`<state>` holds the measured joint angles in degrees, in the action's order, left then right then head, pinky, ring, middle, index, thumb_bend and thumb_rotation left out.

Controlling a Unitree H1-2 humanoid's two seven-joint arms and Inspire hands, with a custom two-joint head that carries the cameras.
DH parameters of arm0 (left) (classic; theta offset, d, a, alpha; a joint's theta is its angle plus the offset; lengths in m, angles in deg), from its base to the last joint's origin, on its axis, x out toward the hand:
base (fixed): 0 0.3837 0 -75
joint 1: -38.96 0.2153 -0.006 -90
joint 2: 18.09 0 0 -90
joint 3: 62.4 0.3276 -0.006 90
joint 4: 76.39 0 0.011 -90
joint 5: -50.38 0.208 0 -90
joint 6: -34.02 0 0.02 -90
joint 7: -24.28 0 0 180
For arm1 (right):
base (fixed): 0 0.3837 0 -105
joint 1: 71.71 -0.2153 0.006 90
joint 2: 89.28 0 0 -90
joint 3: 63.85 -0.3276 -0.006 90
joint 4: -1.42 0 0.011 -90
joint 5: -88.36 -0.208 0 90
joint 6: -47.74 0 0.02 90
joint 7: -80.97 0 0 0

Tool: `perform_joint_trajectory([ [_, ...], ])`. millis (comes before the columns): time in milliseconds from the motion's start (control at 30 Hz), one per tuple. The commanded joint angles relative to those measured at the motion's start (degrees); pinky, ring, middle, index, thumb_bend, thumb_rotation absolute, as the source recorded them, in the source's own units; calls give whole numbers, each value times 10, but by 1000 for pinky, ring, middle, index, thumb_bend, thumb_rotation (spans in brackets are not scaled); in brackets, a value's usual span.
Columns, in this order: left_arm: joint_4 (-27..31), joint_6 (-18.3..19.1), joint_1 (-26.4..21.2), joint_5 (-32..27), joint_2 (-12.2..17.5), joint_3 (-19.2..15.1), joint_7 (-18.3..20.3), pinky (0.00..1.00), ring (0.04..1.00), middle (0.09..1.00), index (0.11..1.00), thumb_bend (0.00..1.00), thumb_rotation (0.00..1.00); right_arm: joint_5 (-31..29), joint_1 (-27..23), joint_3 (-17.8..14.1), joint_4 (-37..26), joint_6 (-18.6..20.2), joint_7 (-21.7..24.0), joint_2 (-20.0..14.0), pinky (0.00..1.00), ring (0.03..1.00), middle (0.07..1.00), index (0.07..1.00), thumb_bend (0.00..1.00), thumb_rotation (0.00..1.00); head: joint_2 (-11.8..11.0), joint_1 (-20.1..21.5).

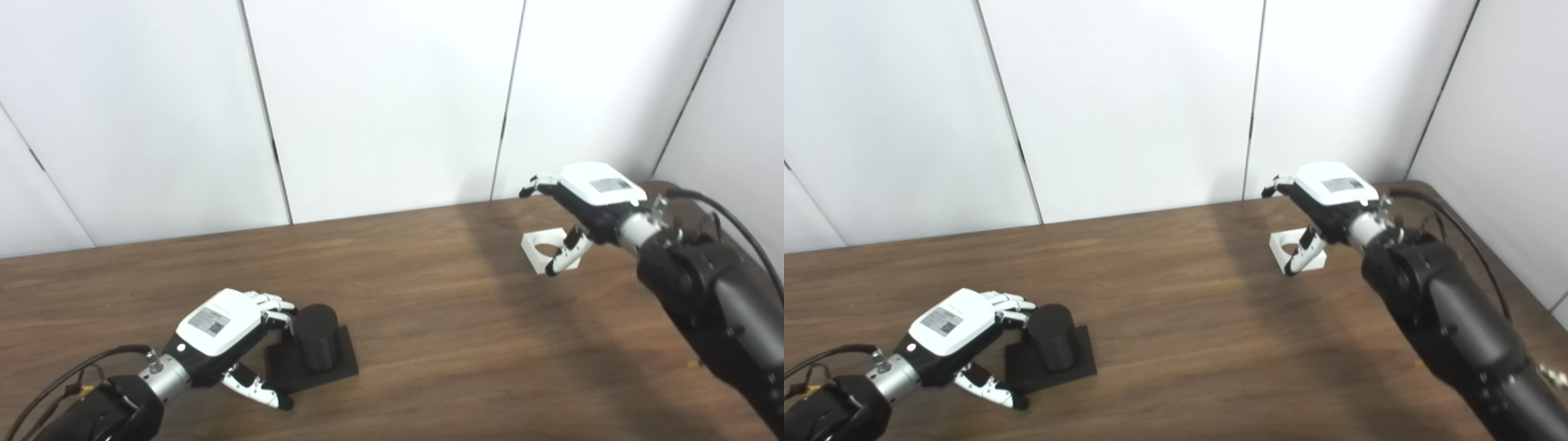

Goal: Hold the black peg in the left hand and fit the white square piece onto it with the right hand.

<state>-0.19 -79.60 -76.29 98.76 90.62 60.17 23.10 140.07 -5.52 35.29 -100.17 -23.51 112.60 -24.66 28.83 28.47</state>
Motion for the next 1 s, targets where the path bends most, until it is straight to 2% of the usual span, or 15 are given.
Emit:
perform_joint_trajectory([
  [0,-30,-13,24,58,18,32,35,767,828,820,487,524,62,27,-41,1,8,13,11,-17,870,916,923,836,891,142,0,2],
  [133,-28,-9,24,55,22,35,45,791,857,843,488,524,63,38,-63,8,41,15,20,-13,868,920,925,845,896,131,0,4],
  [233,-29,-12,24,53,23,34,39,791,858,843,488,524,63,41,-74,14,62,13,19,-9,868,916,919,845,901,119,0,5],
  [333,-25,-8,25,49,25,33,49,808,871,854,488,524,63,45,-87,26,95,8,18,-7,875,913,921,846,903,112,1,4],
  [567,-26,-14,25,45,29,31,46,820,881,857,488,524,65,47,-111,52,160,-1,9,-5,862,902,920,835,912,99,3,3],
  [967,-28,-20,29,54,31,32,33,829,862,851,489,524,66,44,-121,86,205,-14,9,-7,845,890,909,821,926,112,7,-1],
])
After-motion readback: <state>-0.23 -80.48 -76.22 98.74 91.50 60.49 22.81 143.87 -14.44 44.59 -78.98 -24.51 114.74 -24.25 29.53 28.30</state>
